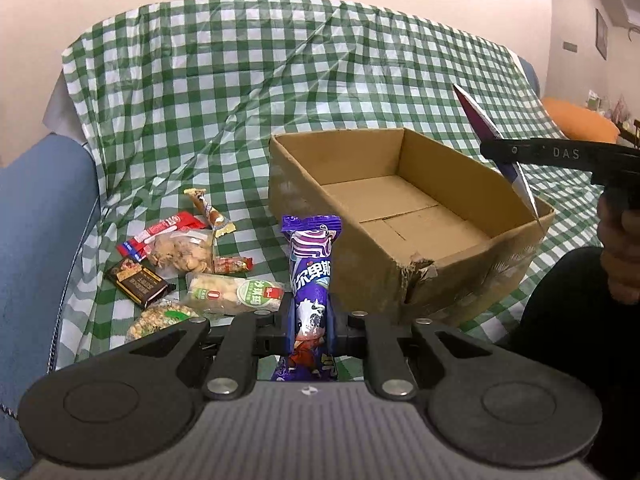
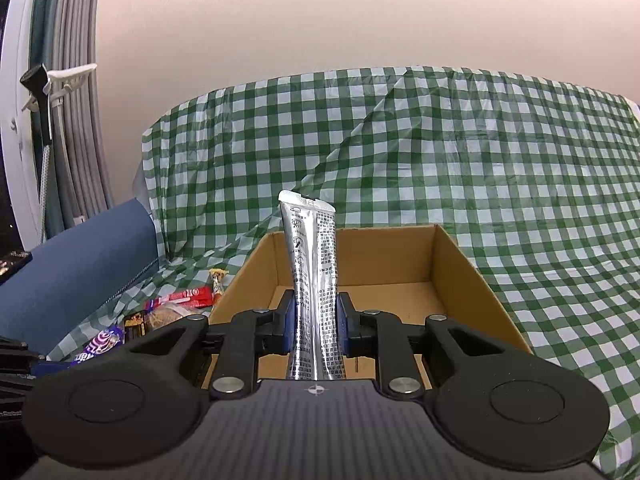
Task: Organize snacks
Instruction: 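Lift both snacks and carry them over the cardboard box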
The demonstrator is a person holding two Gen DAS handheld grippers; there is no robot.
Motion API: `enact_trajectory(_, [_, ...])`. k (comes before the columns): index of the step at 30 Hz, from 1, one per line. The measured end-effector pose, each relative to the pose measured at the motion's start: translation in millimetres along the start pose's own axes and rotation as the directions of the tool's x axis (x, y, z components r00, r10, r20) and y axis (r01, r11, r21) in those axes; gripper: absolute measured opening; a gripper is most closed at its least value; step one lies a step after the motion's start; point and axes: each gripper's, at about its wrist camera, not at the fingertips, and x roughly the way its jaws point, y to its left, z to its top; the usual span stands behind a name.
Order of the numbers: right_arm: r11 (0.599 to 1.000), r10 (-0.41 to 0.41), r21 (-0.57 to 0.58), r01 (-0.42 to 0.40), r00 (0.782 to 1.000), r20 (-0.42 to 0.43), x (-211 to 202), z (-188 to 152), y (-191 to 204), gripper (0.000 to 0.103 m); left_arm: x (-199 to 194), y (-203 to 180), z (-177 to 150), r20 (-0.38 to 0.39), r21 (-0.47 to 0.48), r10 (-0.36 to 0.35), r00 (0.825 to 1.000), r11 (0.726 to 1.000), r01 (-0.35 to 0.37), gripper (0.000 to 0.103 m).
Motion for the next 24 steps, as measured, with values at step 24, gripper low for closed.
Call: enact_trajectory(24, [0.975,-0.039,0.221,0.022,0.997,0.073,59.6,12.0,-86.3,0.022,42.3,-54.5,150.9,0.088,-0.081,-0.115,0.989,0.989,0.122,0.016])
